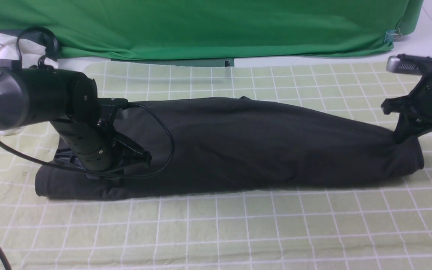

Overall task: Fold a long-sleeved shirt over a green coffee tablecloth.
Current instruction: 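Pull the folded dark garment lengthwise by its ends to straighten it flat on the table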

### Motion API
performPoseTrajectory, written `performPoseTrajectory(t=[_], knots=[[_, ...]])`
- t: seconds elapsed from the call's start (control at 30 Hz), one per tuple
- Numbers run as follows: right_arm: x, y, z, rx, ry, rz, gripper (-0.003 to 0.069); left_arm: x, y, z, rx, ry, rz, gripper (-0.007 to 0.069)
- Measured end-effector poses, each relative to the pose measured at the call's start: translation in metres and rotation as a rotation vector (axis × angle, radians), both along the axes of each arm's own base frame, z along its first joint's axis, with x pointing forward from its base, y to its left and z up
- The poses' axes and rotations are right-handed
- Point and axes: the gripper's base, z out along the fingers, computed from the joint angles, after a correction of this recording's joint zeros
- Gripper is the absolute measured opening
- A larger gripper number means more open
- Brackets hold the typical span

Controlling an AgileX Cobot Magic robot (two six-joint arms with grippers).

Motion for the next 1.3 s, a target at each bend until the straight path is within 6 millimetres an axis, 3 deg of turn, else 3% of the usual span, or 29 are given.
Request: performPoseTrajectory(t=[0.13,0.3,0.53,0.67,0.77,0.97,1.17,1.3], knots=[[-0.005,-0.006,0.019,-0.057,-0.036,0.015,0.0040,0.000,0.000,0.000,-0.001,0.001,0.001,0.0011],[-0.002,-0.008,0.015,-0.077,-0.048,0.029,0.0092,0.000,-0.001,0.000,-0.007,0.002,0.007,0.0011],[0.001,-0.024,0.003,-0.238,-0.021,0.015,0.0409,0.000,-0.001,0.000,-0.012,0.004,0.013,0.0011],[-0.001,-0.027,0.010,-0.265,0.011,-0.033,0.0482,0.000,-0.001,0.003,-0.020,-0.002,0.023,0.0011],[-0.005,-0.023,0.018,-0.229,0.033,-0.053,0.0494,-0.001,-0.003,0.010,-0.045,-0.017,0.039,0.0011],[-0.005,-0.012,0.019,-0.101,0.046,-0.058,0.0519,-0.012,-0.002,0.051,-0.084,-0.118,0.047,0.0011],[0.000,-0.010,-0.008,-0.081,0.108,-0.060,0.0577,-0.033,0.001,0.098,-0.108,-0.233,0.041,0.0011],[0.004,-0.010,-0.039,-0.076,0.178,-0.058,0.0576,-0.061,0.006,0.132,-0.129,-0.345,0.036,0.0011]])
